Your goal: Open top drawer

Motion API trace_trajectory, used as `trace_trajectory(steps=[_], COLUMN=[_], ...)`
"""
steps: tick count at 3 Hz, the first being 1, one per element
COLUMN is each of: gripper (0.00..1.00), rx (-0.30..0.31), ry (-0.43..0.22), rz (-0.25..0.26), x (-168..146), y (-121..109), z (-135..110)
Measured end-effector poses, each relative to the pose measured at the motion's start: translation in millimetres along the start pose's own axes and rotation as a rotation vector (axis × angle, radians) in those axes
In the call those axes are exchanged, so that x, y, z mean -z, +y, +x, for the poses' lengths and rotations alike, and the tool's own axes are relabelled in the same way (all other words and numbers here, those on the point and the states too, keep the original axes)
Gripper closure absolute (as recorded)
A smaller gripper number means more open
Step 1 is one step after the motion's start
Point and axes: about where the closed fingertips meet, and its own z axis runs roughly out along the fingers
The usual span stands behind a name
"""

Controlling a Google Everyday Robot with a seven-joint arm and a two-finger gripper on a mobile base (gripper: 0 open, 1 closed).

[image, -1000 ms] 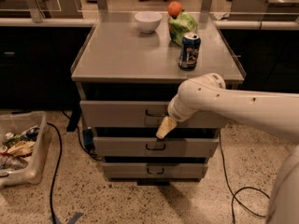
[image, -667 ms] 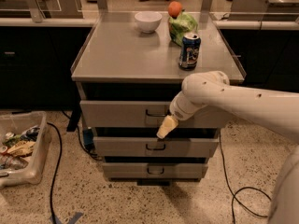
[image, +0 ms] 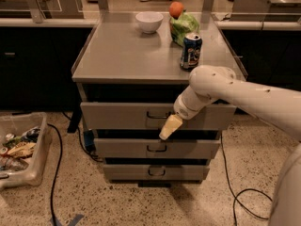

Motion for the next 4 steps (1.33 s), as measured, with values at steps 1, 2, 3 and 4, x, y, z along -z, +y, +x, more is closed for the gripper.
trace_trajectory(steps=[1, 2, 3, 4], gripper=[0.0, 0.0, 0.0, 0.0], rx=[-0.005, -0.005, 0.0, 0.0], ry=[0.029, 0.028, -0.005, -0.005], rz=[-0.068, -0.068, -0.095, -0.096], x=[4, 5, 37, 37], y=[14, 14, 51, 52], z=[4, 4, 15, 15])
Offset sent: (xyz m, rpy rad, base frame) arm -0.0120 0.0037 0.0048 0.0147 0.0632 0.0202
